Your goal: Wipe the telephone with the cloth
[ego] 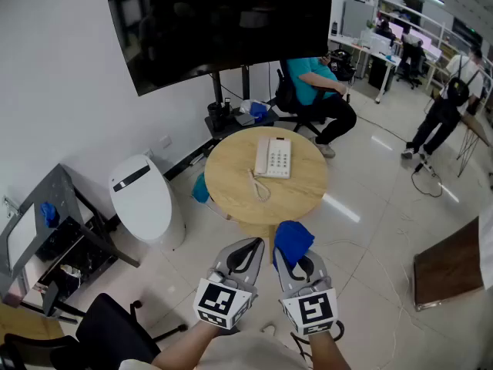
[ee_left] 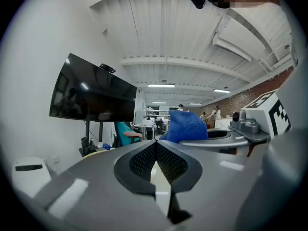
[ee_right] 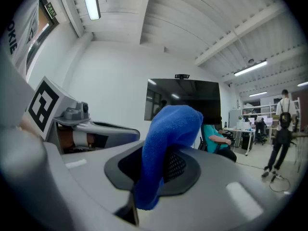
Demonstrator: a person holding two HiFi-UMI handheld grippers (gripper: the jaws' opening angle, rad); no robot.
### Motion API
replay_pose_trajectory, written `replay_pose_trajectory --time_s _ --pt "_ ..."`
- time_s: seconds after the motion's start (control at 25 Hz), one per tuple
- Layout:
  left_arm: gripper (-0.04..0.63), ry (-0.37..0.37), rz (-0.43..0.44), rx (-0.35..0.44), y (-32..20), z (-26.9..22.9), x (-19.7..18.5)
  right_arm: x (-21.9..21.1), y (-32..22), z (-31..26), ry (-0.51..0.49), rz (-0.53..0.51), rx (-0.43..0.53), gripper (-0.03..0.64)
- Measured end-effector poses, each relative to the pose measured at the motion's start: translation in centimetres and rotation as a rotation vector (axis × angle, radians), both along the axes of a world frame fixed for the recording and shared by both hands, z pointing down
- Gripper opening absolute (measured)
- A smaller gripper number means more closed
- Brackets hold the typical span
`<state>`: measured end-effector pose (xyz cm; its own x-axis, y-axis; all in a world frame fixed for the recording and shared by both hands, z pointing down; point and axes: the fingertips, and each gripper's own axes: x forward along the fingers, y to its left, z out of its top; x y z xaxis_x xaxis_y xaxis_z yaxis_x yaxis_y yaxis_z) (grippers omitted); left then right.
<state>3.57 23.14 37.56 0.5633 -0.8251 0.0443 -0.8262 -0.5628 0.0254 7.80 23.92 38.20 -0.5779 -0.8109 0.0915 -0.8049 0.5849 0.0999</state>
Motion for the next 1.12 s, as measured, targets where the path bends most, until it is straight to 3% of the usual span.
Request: replay_pose_trajectory --time_s 0.56,1.12 --pt "-0.008 -0.002 -0.01 0.011 -1.7 0.4 2.6 2.7 -1.0 0.9 0.007 -0.012 0.008 0.06" --pt "-0.008 0.027 -0.015 -0.01 -8.9 1.6 2.0 2.3 -7.5 1.9 0.033 -0.009 -0.008 0.06"
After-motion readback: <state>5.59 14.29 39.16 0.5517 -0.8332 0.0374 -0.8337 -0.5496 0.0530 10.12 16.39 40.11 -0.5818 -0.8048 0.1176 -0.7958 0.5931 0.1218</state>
